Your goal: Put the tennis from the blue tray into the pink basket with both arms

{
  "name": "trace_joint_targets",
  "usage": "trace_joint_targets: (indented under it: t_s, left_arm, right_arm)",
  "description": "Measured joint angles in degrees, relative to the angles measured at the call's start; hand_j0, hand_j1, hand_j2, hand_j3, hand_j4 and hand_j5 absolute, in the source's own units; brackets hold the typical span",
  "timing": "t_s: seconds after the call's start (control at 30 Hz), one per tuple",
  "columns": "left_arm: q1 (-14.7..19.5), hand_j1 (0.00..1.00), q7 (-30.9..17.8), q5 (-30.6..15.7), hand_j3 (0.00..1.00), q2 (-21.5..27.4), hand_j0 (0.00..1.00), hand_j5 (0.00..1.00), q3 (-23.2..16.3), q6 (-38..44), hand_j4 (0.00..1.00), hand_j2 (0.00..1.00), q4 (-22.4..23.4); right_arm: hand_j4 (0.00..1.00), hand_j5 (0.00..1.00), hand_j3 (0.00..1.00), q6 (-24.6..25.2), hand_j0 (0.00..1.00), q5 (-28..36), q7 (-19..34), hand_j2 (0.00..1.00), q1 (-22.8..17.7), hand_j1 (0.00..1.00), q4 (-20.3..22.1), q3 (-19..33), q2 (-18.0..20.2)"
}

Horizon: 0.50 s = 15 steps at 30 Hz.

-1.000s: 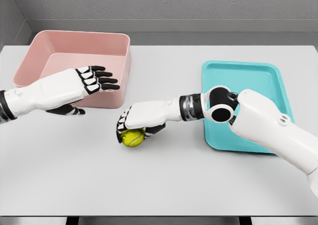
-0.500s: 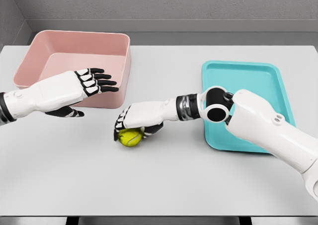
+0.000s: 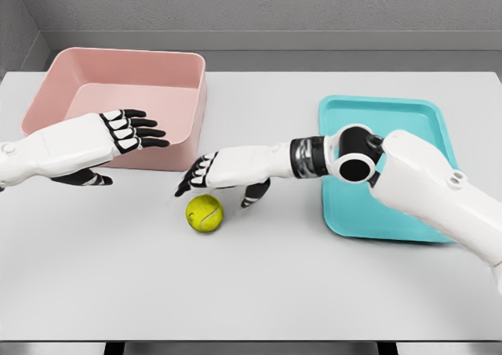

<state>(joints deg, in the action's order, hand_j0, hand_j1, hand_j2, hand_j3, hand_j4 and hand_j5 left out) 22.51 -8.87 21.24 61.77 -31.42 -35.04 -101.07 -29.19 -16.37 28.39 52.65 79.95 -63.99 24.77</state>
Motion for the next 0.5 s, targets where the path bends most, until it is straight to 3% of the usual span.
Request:
trace_joint_targets:
  t_s: [0.13, 0.3, 0.4, 0.5]
  left_arm:
    - [-1.8, 1.00, -0.2, 0.0, 1.00, 0.3, 1.00, 1.00, -0.3, 0.0, 1.00, 1.00, 0.0]
    - [-0.9, 1.00, -0.2, 1.4, 1.00, -0.8, 1.00, 1.00, -0.9, 0.0, 1.00, 1.00, -0.1]
    - [4.6, 1.00, 0.0, 2.9, 1.00, -4.3, 1.00, 1.00, -3.3, 0.0, 1.00, 1.00, -0.1]
    - [5.7, 1.00, 0.0, 3.8, 1.00, -7.5, 1.00, 1.00, -7.8, 0.0, 1.00, 1.00, -0.1]
  right_arm:
    - [1.00, 1.00, 1.00, -3.8, 1.00, 0.1, 0.0, 1.00, 0.2, 1.00, 1.5, 1.6, 6.4]
    - [1.00, 1.00, 1.00, -5.5, 1.00, 0.1, 0.0, 1.00, 0.1, 1.00, 5.0, 7.3, 17.9]
    - [1.00, 1.00, 1.00, -5.8, 1.00, 0.2, -0.2, 1.00, 0.4, 1.00, 5.7, 9.9, 24.2]
    - [1.00, 1.00, 1.00, -5.9, 1.00, 0.2, -3.5, 1.00, -0.4, 1.00, 5.8, 11.6, 28.7]
